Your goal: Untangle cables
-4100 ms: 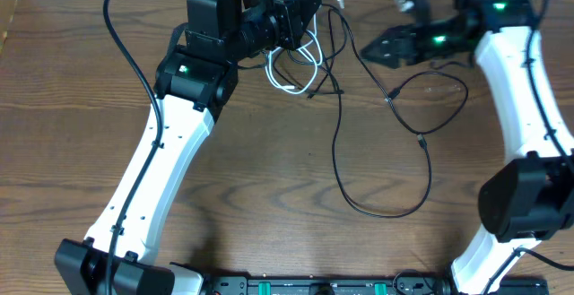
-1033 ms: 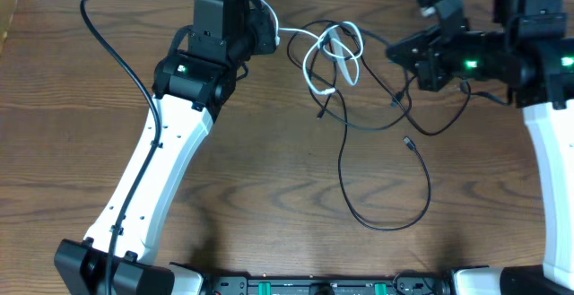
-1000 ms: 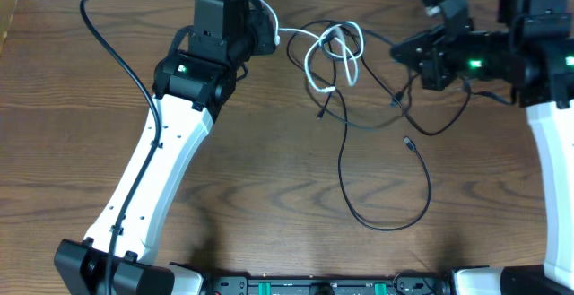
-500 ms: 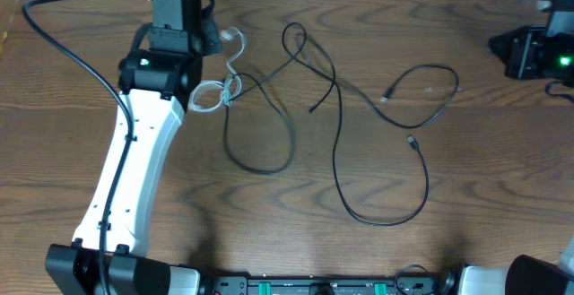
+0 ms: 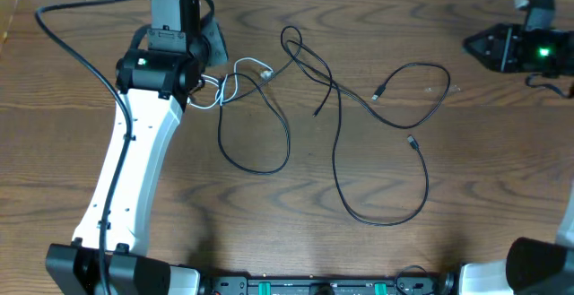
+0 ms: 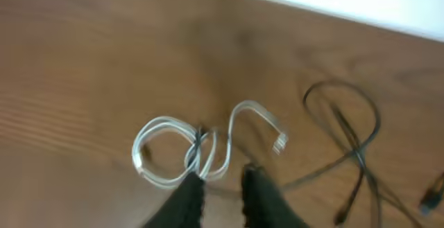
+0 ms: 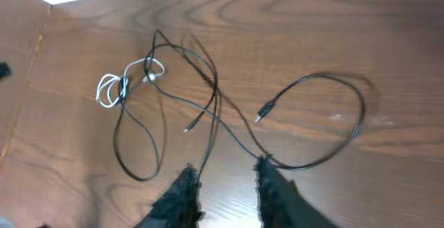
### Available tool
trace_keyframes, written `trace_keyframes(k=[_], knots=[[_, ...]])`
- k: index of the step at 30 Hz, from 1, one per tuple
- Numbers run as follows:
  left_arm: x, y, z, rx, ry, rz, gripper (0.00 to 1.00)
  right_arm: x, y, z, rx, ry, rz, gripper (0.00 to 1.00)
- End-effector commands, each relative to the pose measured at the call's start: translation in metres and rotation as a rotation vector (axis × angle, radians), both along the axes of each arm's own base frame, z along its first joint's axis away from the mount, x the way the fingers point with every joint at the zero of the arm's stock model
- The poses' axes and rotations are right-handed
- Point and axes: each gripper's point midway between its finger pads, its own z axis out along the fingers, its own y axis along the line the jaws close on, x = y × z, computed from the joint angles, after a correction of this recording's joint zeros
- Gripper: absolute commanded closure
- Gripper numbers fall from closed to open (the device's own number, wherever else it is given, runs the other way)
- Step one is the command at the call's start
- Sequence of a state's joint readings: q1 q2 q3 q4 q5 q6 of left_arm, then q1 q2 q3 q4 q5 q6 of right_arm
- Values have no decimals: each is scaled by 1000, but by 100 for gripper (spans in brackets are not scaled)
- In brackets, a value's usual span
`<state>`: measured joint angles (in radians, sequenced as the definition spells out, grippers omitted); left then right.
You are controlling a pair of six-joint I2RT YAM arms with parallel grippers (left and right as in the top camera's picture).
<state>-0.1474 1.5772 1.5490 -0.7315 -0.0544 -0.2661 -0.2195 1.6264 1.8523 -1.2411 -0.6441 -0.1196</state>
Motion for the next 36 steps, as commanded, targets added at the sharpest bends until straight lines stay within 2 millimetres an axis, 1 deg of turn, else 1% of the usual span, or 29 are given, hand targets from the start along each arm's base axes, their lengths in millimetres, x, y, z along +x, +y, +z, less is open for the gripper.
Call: trace_keyframes(k=[1,4,8,11,13,18,22,24,26,28,34,35,36], knots=[[-3,4,-28,-8,100,52,64,0,13,5,9,-21,44,64],[-1,6,-57,9,183,58,60,0,16,5,4,-25,56,57],[11,5,-93,43,250,29,60,0,16,5,5,-23,56,54],[17,6,-116,56,288,22,59,-1,17,5,6,-17,59,53],[19,10,-128,58,313,30,59,-2,17,4,7,-13,59,53],[22,20,-150,68,356,32,58,-2,17,4,4,-14,58,50],[27,10,-174,61,391,-75,58,-2,17,4,1,-13,56,49],[29,7,-184,54,404,-98,58,-2,17,4,1,-13,56,49],[29,7,-192,55,416,-100,58,-2,17,3,2,-12,56,49],[29,7,-195,55,421,-100,58,-2,17,3,2,-11,56,48],[29,5,-196,47,424,-105,59,-2,17,4,2,-12,56,48],[29,4,-197,43,425,-108,62,-2,17,4,2,-12,56,48],[29,4,-197,43,426,-108,68,-2,17,4,2,-12,56,48]])
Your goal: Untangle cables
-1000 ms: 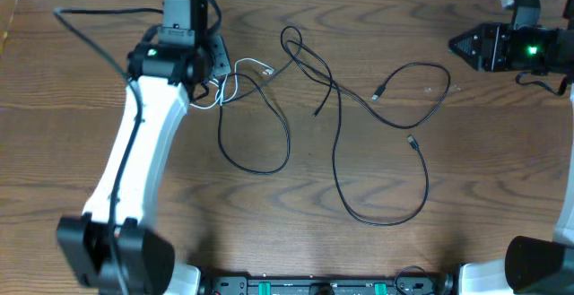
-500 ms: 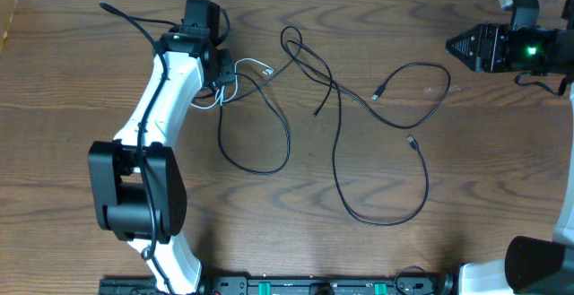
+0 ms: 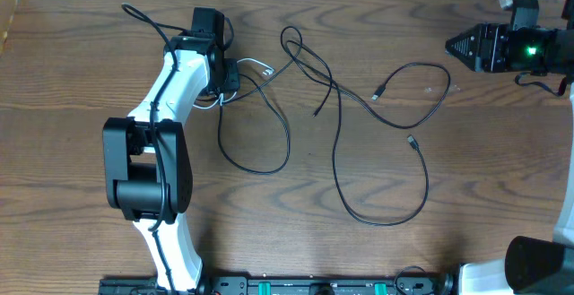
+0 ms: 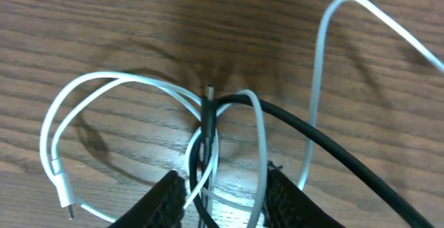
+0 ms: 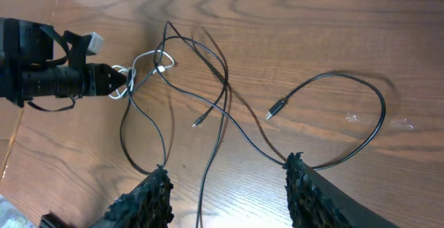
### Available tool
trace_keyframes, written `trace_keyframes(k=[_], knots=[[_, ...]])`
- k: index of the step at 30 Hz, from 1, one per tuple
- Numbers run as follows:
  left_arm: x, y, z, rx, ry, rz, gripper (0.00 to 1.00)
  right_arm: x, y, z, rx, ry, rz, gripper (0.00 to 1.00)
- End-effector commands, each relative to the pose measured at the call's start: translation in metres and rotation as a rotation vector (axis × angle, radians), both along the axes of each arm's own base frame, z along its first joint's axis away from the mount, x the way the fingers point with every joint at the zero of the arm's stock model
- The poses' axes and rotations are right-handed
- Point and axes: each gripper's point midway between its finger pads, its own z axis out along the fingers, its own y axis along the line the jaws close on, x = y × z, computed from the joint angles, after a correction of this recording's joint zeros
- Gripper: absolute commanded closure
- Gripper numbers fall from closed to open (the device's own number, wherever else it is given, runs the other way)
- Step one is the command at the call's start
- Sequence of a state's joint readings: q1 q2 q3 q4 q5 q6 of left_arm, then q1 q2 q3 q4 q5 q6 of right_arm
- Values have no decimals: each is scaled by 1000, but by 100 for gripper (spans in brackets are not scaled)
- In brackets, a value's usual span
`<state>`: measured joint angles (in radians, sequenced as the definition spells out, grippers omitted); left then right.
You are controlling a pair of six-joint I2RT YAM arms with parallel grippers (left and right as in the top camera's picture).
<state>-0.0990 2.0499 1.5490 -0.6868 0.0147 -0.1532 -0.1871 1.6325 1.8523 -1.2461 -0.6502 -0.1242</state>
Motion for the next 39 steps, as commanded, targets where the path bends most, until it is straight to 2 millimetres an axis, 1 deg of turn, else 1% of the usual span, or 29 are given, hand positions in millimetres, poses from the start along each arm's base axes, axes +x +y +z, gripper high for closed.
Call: trace_keyframes(k=[1,4,5,8,10,12,14,16,17,19,21,24,26,27,32,34,37,39], knots=[[2,-2,2,-11,-5,-21,72,-1,4,6,-2,-19,20,48],[4,-4,2,-23,-14,-25,90,-2,9,6,-2,-19,32,48],[5,-5,3,-23,-19,-25,92,-2,11,6,-3,-20,38,47],[7,-8,9,-41,-32,-31,93,-3,20,6,-2,-20,60,47],[8,-14,24,-75,-58,-44,92,-3,25,6,-2,-22,75,46],[11,-21,52,-112,-115,-62,92,-4,33,6,-2,-23,94,47],[14,-29,88,-153,-196,-83,92,-5,42,6,-2,-27,120,47],[12,-40,131,-216,-291,-113,93,-6,52,7,-3,-34,146,46],[9,-48,156,-270,-344,-123,93,-6,59,7,-3,-40,165,46],[1,-58,194,-362,-416,-116,93,-5,72,8,-7,-53,196,48],[-9,-64,224,-430,-466,-104,92,-1,83,7,2,-60,211,50],[-26,-75,255,-519,-506,-125,92,5,97,7,30,-54,208,51],[-34,-84,265,-559,-512,-161,92,9,108,7,49,-55,216,51],[-36,-87,267,-571,-509,-171,92,10,114,7,60,-57,225,51],[-45,-105,267,-629,-480,-226,93,8,151,9,93,-79,306,51],[-46,-109,270,-647,-483,-244,92,6,167,10,103,-82,331,53],[-49,-119,278,-702,-488,-291,93,9,184,7,123,-66,324,55],[-52,-126,286,-746,-498,-333,93,15,193,2,130,-42,288,56]])
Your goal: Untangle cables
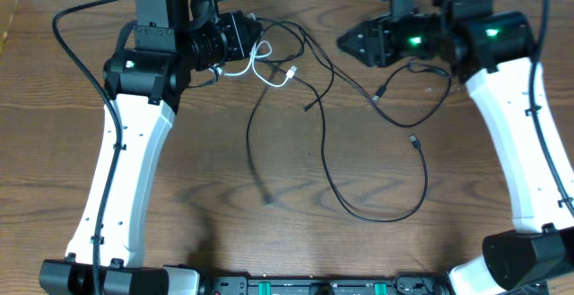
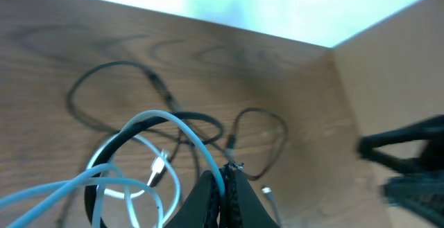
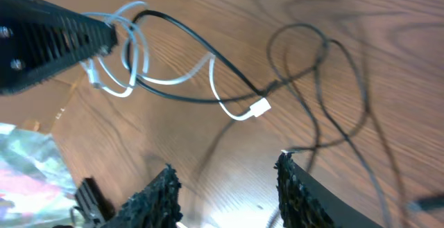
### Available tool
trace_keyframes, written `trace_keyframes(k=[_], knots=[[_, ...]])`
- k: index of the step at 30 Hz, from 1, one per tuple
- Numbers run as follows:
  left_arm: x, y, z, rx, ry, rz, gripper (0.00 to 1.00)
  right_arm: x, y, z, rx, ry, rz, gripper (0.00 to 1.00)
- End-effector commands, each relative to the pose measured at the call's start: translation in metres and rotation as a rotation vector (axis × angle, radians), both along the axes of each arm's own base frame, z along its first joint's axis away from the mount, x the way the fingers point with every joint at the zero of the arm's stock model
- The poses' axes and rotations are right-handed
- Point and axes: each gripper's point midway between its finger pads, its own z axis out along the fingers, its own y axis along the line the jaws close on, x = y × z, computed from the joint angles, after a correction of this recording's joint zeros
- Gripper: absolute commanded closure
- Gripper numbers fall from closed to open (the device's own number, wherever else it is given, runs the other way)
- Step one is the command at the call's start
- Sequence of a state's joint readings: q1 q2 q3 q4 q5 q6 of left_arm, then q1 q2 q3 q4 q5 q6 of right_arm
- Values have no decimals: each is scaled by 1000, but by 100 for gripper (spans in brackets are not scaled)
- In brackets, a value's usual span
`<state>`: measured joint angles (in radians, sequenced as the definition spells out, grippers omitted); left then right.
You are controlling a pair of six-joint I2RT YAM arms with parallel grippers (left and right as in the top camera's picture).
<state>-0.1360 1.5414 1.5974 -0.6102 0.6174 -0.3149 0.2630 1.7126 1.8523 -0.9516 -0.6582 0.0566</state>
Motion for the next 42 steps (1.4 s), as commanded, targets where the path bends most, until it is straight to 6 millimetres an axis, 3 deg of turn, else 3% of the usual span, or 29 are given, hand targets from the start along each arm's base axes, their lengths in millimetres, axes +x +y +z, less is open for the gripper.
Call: trace_keyframes(k=[1,9,15,24,28,31,33,38,42], knots=[[-10,-18,16,-84,-29,-110,92,8,14,-8,28,76,-53,56],[-10,-22,25,-138,-27,-116,93,19,37,-21,88,113,-16,55],[-18,-36,44,-220,-58,-209,92,28,49,-29,94,97,0,50],[-30,-44,50,-283,-26,-270,92,54,62,-57,53,36,17,43],[-34,-46,51,-302,-9,-290,92,62,62,-63,40,1,26,59],[-34,-46,51,-301,-6,-288,92,68,59,-62,40,-22,17,86],[-32,-45,50,-295,-7,-277,92,72,53,-61,41,-25,5,99],[-14,-28,32,-180,-25,-151,92,81,25,-61,36,-7,-52,99],[1,1,5,-38,23,40,92,85,-16,-61,23,37,-133,99]])
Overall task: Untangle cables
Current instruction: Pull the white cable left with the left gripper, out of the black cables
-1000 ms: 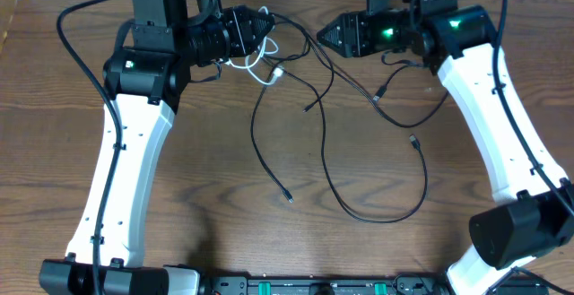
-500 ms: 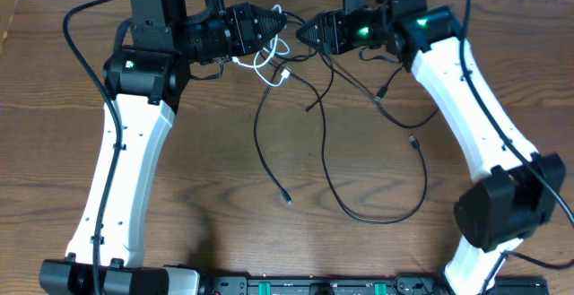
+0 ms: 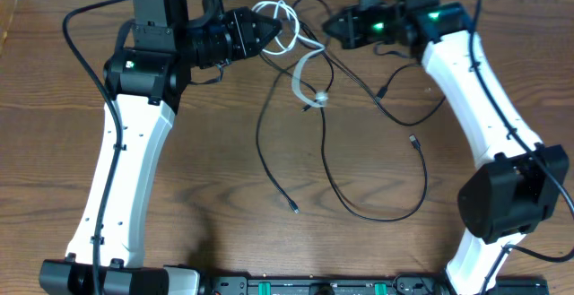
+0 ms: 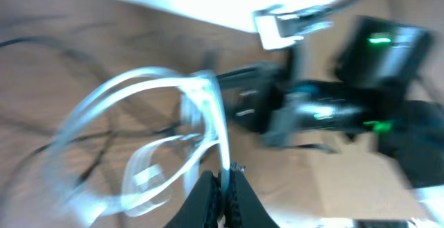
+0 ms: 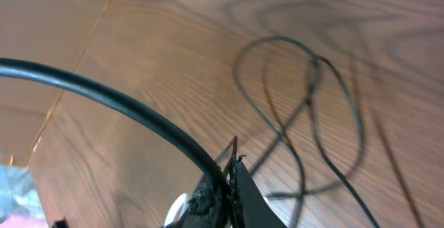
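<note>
A white cable (image 3: 280,15) is looped in the air at the back of the table, and its plug (image 3: 314,100) hangs lower down. My left gripper (image 3: 272,31) is shut on this white cable (image 4: 202,100); the fingertips (image 4: 223,181) pinch it. Close on its right, my right gripper (image 3: 328,22) is shut on a black cable (image 5: 104,93), which arcs away to the upper left. That black cable (image 3: 266,143) trails down to a free end (image 3: 294,209). Another black cable (image 3: 420,174) lies looped on the table to the right.
The wooden table (image 3: 197,214) ends at a white wall behind both grippers. The left arm's own black lead (image 3: 79,53) arcs at the far left. More black loops (image 5: 312,89) lie on the wood below the right gripper.
My right gripper was open just right of the lifted cables; now it is shut on the black cable next to the left gripper. The white coil sits higher and the black cable's free end has shifted right.
First my left gripper hung open over the white coil lying on the table, with the right arm far off right. Then it stood around the coil where the black cable crossed. Then it held the white cable lifted. Now each gripper holds one cable.
</note>
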### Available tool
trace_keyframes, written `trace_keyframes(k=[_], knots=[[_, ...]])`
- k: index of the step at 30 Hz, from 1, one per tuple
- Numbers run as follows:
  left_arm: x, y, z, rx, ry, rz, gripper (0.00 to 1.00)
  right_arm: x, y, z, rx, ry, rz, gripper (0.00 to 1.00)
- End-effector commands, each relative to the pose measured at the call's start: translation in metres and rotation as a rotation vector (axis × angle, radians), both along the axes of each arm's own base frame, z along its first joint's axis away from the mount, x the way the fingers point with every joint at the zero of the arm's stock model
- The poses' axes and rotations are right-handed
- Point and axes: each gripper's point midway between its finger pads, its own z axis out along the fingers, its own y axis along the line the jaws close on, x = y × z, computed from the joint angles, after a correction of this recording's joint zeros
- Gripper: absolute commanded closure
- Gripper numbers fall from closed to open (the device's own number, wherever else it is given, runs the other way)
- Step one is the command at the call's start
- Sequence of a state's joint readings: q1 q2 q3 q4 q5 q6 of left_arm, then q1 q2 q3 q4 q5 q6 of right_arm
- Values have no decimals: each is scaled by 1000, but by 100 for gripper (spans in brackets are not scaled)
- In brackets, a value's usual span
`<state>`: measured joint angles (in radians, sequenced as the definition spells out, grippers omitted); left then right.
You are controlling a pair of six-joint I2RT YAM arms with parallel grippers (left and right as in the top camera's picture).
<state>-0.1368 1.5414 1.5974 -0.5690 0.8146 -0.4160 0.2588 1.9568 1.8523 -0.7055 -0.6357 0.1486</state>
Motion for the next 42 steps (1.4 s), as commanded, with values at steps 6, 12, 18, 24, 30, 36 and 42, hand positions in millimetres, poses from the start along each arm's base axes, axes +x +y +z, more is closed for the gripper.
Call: trace_keyframes(k=[6,12,18,24,30,36,42], knots=[[23,55,-34,300,-6,269,92,10,-96,10,-14,64,-189,99],[26,74,-45,396,9,349,92,6,-153,-2,-21,162,-307,99],[29,104,-52,503,26,471,92,-1,-201,-11,-24,229,-410,99],[30,146,-56,618,48,616,92,-12,-233,-22,-77,286,-477,99],[33,189,-52,718,31,735,92,-21,-246,-33,-148,325,-515,99],[39,233,-40,721,1,850,92,-22,-254,-36,-185,331,-538,99],[44,261,-28,726,-50,889,92,-26,-271,-41,-225,348,-585,99]])
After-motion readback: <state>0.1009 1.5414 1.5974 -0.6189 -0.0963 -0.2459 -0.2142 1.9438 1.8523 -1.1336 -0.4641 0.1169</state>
